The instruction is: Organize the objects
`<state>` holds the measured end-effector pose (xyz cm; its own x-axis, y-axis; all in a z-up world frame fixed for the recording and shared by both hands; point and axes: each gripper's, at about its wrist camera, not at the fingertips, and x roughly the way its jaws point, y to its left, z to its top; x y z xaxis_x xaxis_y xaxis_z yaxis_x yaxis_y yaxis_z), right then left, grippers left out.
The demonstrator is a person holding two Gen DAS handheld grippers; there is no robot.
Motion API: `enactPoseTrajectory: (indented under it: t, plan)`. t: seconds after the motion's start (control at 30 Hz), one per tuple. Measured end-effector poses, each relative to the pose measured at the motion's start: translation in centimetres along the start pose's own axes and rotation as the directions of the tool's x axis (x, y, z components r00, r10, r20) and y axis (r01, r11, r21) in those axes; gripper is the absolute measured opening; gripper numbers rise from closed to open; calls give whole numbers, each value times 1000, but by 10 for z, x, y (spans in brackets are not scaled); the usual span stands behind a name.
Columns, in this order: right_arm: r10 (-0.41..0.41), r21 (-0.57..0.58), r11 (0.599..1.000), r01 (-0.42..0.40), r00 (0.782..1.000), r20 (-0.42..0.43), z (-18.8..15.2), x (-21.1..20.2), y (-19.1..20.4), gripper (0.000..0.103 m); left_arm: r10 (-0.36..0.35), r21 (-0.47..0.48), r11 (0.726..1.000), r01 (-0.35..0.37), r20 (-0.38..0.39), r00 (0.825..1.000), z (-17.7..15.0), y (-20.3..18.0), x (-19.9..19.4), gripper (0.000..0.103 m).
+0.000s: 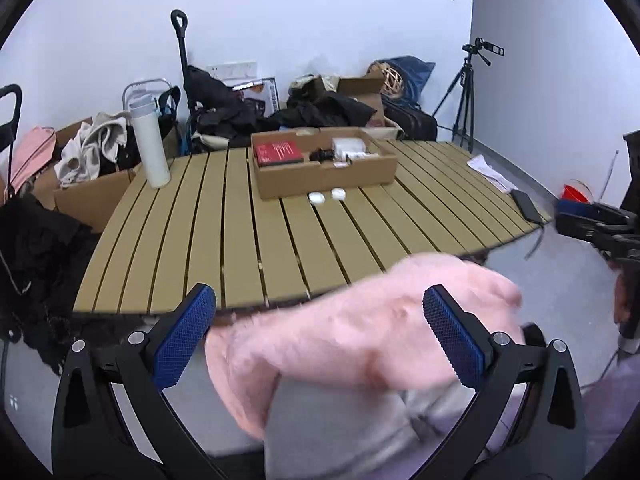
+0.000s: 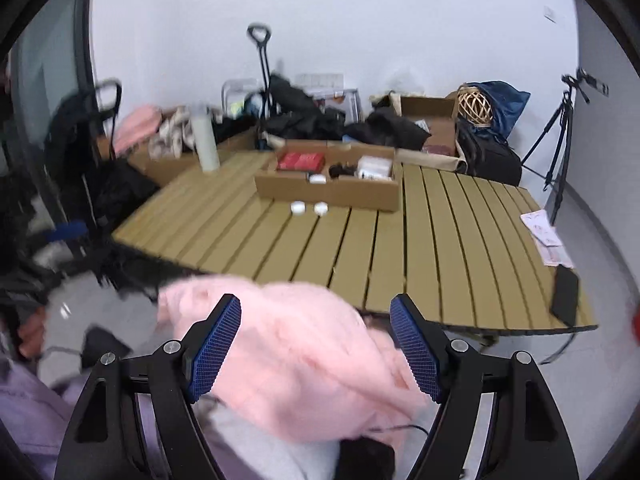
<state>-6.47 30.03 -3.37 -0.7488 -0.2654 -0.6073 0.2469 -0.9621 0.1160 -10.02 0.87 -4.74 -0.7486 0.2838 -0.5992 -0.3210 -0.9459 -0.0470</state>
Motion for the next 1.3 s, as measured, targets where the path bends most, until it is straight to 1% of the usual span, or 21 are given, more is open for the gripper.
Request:
enactPoseTrajectory:
  t: [0.03, 0.1, 0.2, 0.27, 0.4, 0.5, 0.53, 0.57, 0.6, 0.63, 0.7, 0.77, 0.83, 0.93, 0.97, 1.0, 1.07, 1.1, 1.17, 1.23, 1.3]
  plan:
    - [45, 41, 998, -45, 999, -11, 2, 10, -10, 81, 2, -4, 1000, -2, 10, 1000, 5, 2, 11, 103]
    - [78, 59, 996, -74, 995, -66, 7, 38, -22, 80, -7, -15, 1000, 8, 19, 1000, 17, 9, 41, 103]
    - [54, -14, 998, -56, 991, -126, 18, 94, -24, 80, -18, -25, 1000, 17, -28, 999, 38, 18, 102, 103]
    - [44, -49, 997, -52, 990, -137, 29, 131, -25, 80, -35, -39, 999, 33, -50, 998, 52, 25, 144, 103]
    - [40, -99, 993, -59, 982, -184, 54, 226, -29, 80, -77, -44, 996, 73, -88, 993, 71, 29, 214, 101]
    - [20, -136, 989, -51, 976, -217, 69, 289, -31, 80, -68, -20, 998, 65, -166, 984, 78, 28, 271, 97]
    - [15, -151, 987, -50, 973, -229, 74, 312, -31, 80, -70, -19, 998, 67, -191, 979, 80, 28, 288, 91]
    - [14, -163, 985, -54, 972, -235, 77, 327, -31, 76, -76, -21, 997, 73, -216, 974, 80, 29, 307, 87]
    - [21, -178, 982, -68, 968, -251, 80, 344, -31, 66, -69, -15, 998, 67, -230, 971, 80, 28, 318, 85]
    - [30, -193, 977, -85, 962, -271, 83, 362, -31, 63, -62, -10, 998, 61, -241, 968, 80, 27, 328, 78]
    - [17, -219, 972, -79, 962, -273, 87, 381, -32, 49, -61, -11, 998, 60, -260, 964, 83, 27, 347, 70]
    - [21, -226, 970, -86, 961, -277, 91, 394, -37, 46, -86, -21, 996, 83, -271, 959, 84, 27, 358, 57]
    - [54, -204, 972, -117, 955, -290, 93, 406, -42, 45, -103, -27, 995, 99, -280, 955, 85, 28, 364, 49]
    - [87, -225, 962, -154, 956, -280, 95, 411, -41, 43, -127, -18, 992, 126, -272, 954, 84, 24, 364, 27]
    - [99, -229, 959, -167, 954, -283, 95, 412, -39, 41, -129, -10, 991, 132, -273, 953, 84, 22, 364, 26]
    - [99, -241, 956, -169, 956, -277, 95, 411, -35, 33, -122, 4, 992, 128, -272, 954, 84, 20, 363, 26]
    - [74, -270, 951, -149, 960, -270, 94, 413, -30, 31, -103, 19, 993, 112, -279, 955, 81, 16, 358, 26]
    - [73, -275, 950, -151, 959, -273, 94, 413, -27, 28, -102, 11, 994, 110, -289, 952, 81, 15, 357, 26]
    - [75, -273, 949, -155, 957, -281, 93, 409, -24, 28, -102, -19, 995, 100, -301, 948, 81, 17, 346, 25]
    - [58, -281, 950, -134, 963, -263, 93, 389, -21, 28, -107, -58, 994, 95, -274, 956, 82, 21, 314, 25]
    - [44, -281, 953, -108, 973, -225, 94, 354, -20, 28, -111, -92, 992, 91, -244, 963, 84, 24, 278, 25]
